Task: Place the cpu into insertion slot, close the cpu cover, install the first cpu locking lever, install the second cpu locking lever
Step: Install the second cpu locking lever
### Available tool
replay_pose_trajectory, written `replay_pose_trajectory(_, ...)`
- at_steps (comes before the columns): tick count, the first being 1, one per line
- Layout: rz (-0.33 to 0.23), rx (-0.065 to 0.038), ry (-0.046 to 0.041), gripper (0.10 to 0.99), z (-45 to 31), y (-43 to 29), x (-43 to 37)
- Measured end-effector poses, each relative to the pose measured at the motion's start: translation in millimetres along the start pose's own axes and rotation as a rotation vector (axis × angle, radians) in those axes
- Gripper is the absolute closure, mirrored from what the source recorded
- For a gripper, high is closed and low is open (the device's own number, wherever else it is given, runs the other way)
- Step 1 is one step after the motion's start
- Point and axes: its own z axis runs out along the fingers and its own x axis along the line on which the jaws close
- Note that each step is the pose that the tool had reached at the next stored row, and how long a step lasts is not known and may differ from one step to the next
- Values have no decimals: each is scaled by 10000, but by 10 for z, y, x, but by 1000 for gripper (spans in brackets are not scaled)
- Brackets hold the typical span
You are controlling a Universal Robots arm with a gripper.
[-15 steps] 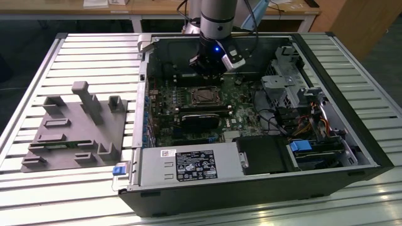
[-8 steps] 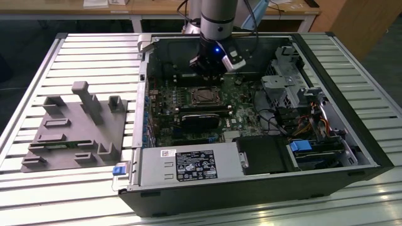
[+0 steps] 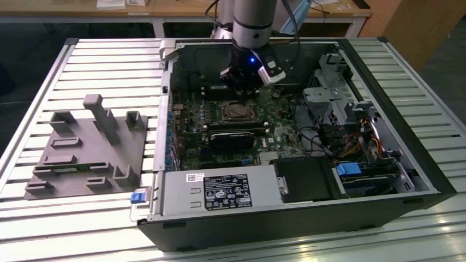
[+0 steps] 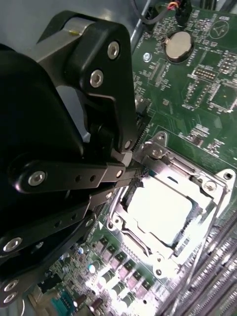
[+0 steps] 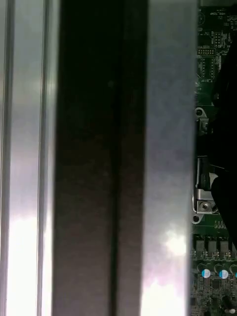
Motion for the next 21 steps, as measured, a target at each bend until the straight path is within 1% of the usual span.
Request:
replay_pose_trajectory(4, -1, 0, 0, 980, -3, -70, 0)
replay_pose_trajectory(8, 0, 2, 1, 980, -20, -92, 1)
replay_pose_trajectory(11, 0, 0, 0, 980, -89, -90, 1)
replay_pose_trajectory(15, 0, 1, 0, 980, -230, -84, 0)
replay_pose_trajectory(16, 0, -2, -1, 980, -255, -83, 0)
replay_pose_trajectory(17, -1, 0, 0, 980, -271, -82, 0)
replay_pose_trajectory(19, -1, 1, 0, 980, -277, -87, 0)
replay_pose_trajectory(21, 0, 1, 0, 980, -278, -113, 1)
